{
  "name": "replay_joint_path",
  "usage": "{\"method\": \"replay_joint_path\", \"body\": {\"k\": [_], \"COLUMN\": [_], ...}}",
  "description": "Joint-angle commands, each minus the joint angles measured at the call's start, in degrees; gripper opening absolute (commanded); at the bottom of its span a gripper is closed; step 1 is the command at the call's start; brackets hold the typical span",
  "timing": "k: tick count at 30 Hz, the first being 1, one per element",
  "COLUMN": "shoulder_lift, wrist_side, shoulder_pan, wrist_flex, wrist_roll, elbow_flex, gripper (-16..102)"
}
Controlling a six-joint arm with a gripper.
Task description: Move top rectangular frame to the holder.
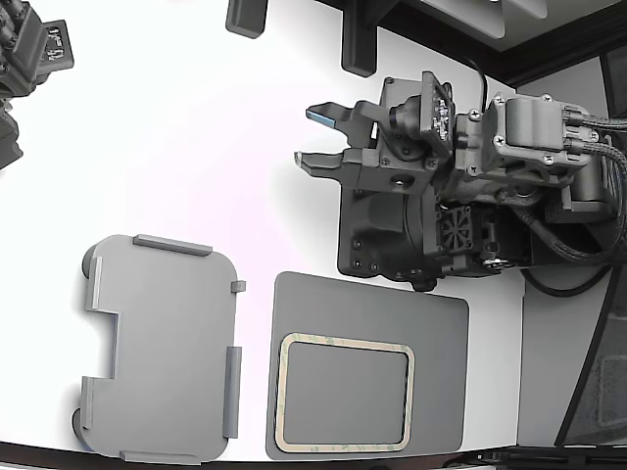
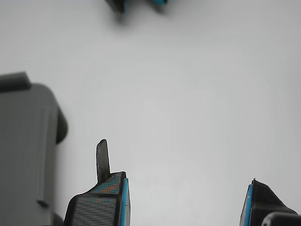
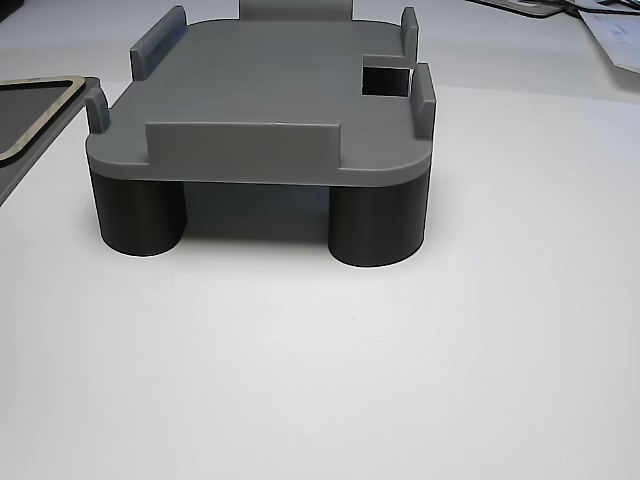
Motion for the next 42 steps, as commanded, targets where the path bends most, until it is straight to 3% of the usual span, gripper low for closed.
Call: {"method": "replay_joint_path", "body": {"k": [1,19,31,36,42], "shoulder_lift": [5.1,2.7,-16.8,-24.3,-33.0], "wrist_side": [4.6,2.5,6.6,15.1,12.7], "shoulder_pan": [5.4,7.2,23.2,37.7,47.1], "wrist_flex": [-14.3,-11.7,5.2,13.7,23.4], "wrist_roll": [-2.8,-1.0,17.8,34.3,48.9], "elbow_flex": [7.2,3.3,-14.9,-21.1,-28.3], "gripper": [100,100,100,100,100]}}
